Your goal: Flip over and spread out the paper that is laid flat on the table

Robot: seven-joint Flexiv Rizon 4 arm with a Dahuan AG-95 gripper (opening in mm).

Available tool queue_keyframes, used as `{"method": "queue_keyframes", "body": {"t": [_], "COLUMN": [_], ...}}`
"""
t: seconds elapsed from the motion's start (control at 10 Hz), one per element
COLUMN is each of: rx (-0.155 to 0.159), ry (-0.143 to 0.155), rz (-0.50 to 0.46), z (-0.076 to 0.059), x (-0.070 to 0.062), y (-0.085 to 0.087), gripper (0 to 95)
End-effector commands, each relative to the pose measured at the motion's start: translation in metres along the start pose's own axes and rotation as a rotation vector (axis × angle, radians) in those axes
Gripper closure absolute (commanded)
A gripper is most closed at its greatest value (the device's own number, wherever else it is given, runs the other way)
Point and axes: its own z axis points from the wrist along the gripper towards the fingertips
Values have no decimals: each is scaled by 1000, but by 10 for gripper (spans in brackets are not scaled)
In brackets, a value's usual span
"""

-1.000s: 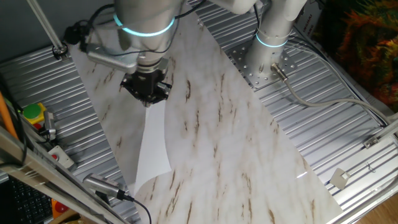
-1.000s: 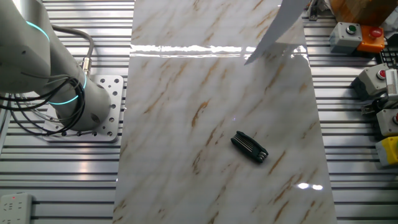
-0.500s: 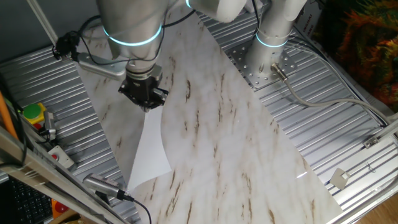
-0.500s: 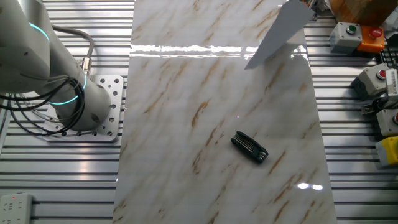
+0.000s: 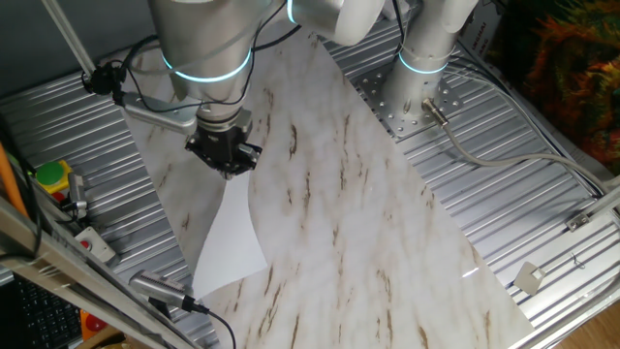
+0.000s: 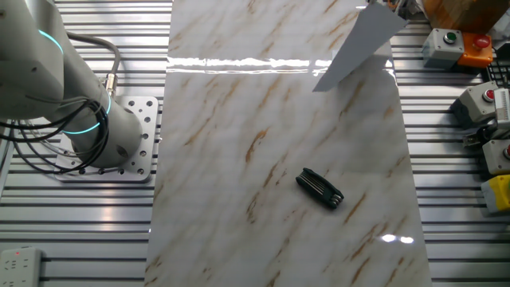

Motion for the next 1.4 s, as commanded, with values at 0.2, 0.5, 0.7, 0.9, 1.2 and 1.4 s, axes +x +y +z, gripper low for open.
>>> {"method": "queue_keyframes", "body": {"t": [0.2,0.5,0.7,0.9,1.2,1.4], "rx": [-5,-9,-25,-31,-32,-32], "ry": [-9,-13,-26,-31,-32,-31], "rz": [-9,-5,10,10,-4,-4], "z": [1,4,5,5,5,5], "x": [4,11,13,13,14,14], "y": [-1,-2,-2,-3,-3,-3], "gripper": [950,950,950,950,570,570]}}
